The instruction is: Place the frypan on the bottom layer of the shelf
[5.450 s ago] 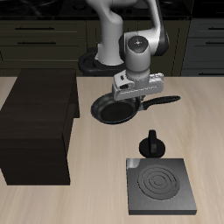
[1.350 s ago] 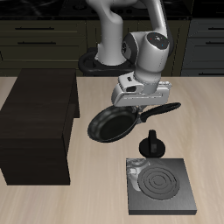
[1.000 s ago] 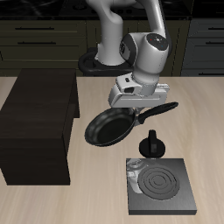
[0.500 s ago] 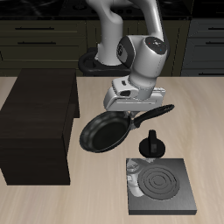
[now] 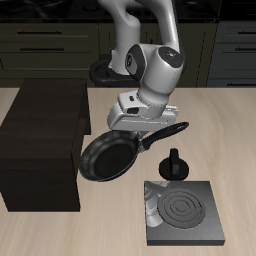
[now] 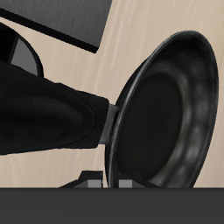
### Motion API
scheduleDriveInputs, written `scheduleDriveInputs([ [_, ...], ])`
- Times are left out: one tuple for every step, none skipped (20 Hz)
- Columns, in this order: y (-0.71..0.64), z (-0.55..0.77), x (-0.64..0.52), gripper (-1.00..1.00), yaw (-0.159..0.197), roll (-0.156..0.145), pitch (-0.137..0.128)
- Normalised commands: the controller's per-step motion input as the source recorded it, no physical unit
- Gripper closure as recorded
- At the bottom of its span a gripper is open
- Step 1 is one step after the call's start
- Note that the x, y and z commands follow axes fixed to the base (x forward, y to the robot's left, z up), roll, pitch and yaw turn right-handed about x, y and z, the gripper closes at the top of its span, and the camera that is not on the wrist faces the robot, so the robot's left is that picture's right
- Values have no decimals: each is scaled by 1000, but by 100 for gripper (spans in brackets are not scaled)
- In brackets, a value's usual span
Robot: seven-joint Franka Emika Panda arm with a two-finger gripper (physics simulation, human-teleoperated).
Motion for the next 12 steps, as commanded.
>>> scheduleDriveInputs([
  [-196,41,24,100,1,-18,-12],
  [-308,25,95,100,-4,-32,-17],
  [-304,29,91,100,26,-39,-14],
  [-312,-44,106,100,-20,-59,13],
  [-467,-24,21,100,21,-25,11],
  [-370,0,75,100,9,-57,-15],
  [-260,-15,91,100,-4,-34,12],
  [-338,-32,65,100,15,-44,3],
  [-432,8,-16,100,6,-39,-13],
  [-358,-61,78,100,-21,-58,13],
  [-361,-91,49,100,28,-24,17],
  [0,0,0,100,0,0,0],
])
